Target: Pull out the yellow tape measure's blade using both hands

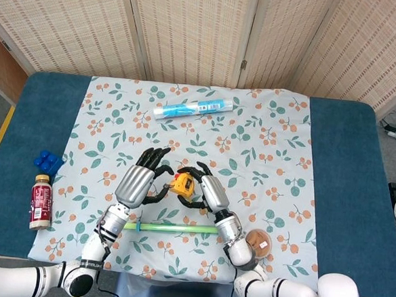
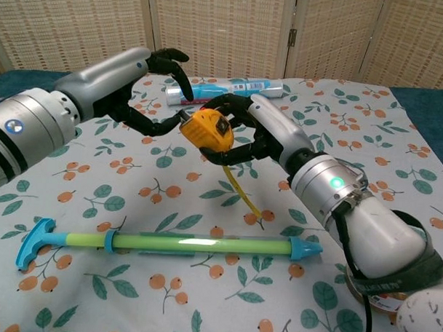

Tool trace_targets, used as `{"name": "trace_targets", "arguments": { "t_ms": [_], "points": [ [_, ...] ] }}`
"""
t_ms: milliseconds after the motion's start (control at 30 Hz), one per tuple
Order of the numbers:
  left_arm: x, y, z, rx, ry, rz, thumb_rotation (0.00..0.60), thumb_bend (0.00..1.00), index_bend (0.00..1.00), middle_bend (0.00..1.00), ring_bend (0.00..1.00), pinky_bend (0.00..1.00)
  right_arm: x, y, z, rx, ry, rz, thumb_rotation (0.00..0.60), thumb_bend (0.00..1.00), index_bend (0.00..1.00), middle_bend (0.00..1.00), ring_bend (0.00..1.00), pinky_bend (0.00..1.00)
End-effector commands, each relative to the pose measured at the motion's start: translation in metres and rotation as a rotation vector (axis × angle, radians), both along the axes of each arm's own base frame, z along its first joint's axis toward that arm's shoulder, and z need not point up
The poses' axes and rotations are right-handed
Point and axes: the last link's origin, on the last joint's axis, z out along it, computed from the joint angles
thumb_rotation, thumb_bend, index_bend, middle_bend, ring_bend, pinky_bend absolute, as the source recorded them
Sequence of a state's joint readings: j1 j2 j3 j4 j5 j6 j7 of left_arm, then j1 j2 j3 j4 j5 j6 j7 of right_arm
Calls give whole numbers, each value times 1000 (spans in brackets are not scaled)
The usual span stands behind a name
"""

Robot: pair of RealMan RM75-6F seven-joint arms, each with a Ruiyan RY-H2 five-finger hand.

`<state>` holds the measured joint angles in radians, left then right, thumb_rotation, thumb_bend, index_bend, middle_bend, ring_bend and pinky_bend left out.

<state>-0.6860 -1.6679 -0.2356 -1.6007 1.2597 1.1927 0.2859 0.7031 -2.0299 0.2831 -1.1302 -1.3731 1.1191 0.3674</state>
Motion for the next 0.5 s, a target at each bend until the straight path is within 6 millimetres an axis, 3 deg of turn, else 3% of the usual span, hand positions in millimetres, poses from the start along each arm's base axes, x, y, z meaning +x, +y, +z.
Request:
{"name": "trace_targets", "arguments": {
  "t_ms": [33, 500],
  "points": [
    [0, 0, 0, 2, -2, 0, 600, 718, 453, 103, 66, 0, 0, 0, 0, 0, -1, 0, 600, 358, 518, 456, 337, 68],
    [-1, 2, 1, 27, -31, -1, 600, 726, 607, 183, 123, 0, -1, -1, 4, -7, 2, -1, 600, 358, 518, 456, 336, 69]
  ]
}}
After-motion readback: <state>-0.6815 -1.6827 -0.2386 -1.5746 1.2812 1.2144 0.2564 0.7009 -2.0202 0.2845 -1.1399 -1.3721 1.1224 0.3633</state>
